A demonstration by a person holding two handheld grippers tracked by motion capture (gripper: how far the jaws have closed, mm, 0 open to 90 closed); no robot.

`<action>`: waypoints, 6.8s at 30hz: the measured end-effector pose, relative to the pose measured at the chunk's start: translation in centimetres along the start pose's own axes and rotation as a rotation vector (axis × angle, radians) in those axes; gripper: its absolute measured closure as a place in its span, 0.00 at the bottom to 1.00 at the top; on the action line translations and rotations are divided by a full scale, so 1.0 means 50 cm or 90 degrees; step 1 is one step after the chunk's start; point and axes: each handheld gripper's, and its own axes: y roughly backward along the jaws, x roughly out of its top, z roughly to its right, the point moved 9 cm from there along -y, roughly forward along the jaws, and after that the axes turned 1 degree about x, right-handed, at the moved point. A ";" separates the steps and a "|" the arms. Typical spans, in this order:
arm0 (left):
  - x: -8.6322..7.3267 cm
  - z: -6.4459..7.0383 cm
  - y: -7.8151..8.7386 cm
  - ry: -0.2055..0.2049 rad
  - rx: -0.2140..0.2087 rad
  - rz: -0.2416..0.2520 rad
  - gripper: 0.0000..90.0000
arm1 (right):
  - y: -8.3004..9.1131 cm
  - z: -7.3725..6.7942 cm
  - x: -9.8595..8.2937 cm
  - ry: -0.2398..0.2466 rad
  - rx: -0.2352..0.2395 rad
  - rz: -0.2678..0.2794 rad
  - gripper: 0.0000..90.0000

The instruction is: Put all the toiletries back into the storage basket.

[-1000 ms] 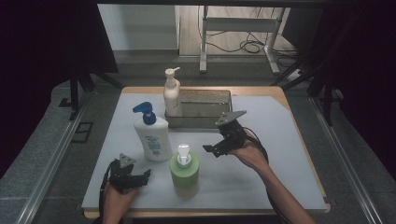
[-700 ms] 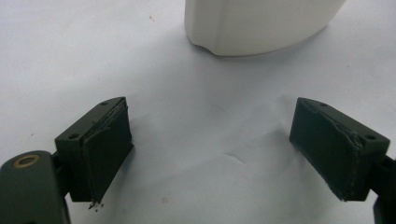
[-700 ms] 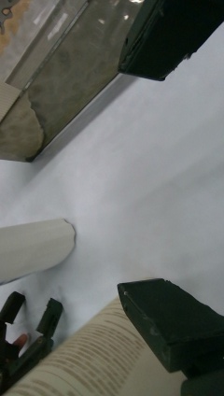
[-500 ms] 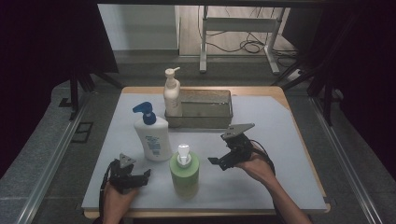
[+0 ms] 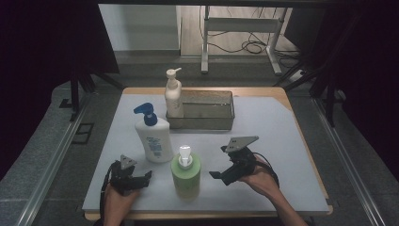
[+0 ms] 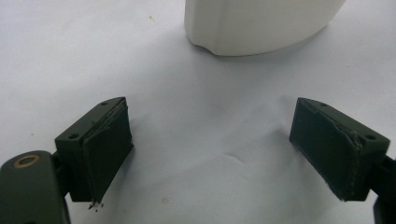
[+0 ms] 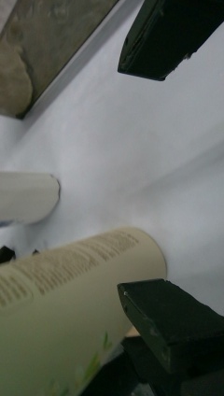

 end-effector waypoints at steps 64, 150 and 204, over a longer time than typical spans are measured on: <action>0.000 0.000 0.000 -0.001 0.000 -0.001 0.14 | -0.097 -0.159 0.094 0.086 0.069 0.036 0.12; 0.001 0.000 0.000 0.000 0.000 0.001 0.14 | -0.028 0.048 0.182 -0.006 -0.102 0.052 0.13; 0.001 -0.001 -0.001 0.000 0.000 0.001 0.14 | -0.013 0.163 0.299 -0.050 -0.173 0.083 0.13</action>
